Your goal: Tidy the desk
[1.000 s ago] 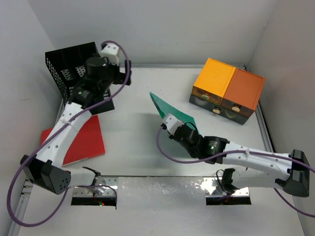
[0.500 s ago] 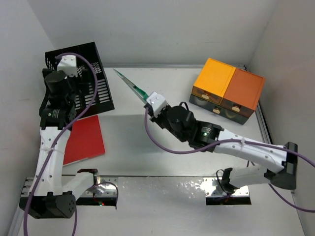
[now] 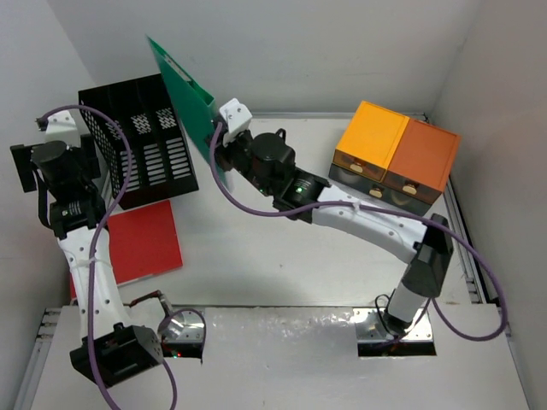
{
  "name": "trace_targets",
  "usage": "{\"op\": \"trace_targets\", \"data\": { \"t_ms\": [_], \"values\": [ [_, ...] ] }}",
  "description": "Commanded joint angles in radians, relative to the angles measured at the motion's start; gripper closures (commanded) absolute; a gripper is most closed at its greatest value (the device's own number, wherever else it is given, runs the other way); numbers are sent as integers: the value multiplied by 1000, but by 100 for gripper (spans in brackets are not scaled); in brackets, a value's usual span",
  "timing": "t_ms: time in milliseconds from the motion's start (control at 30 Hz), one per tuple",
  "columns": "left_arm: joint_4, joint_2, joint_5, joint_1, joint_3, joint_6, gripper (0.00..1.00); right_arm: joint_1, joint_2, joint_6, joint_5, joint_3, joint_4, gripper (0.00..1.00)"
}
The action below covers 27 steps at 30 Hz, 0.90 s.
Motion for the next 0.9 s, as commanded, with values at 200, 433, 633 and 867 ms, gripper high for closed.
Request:
{"op": "trace_targets", "data": {
  "t_ms": [200, 433, 633, 867],
  "values": [
    [116, -7, -3, 76, -41, 97, 1, -10, 193, 154, -63, 163, 394, 100],
    [162, 26, 124, 253, -35, 76, 1, -10, 334, 155, 20, 232, 586, 100],
    [152, 81, 262, 304, -52, 61, 1, -3, 526, 115, 75, 422, 580, 100],
    [100, 153, 377, 306, -2, 19, 2, 2, 629, 15, 134, 493, 644, 100]
  ]
}}
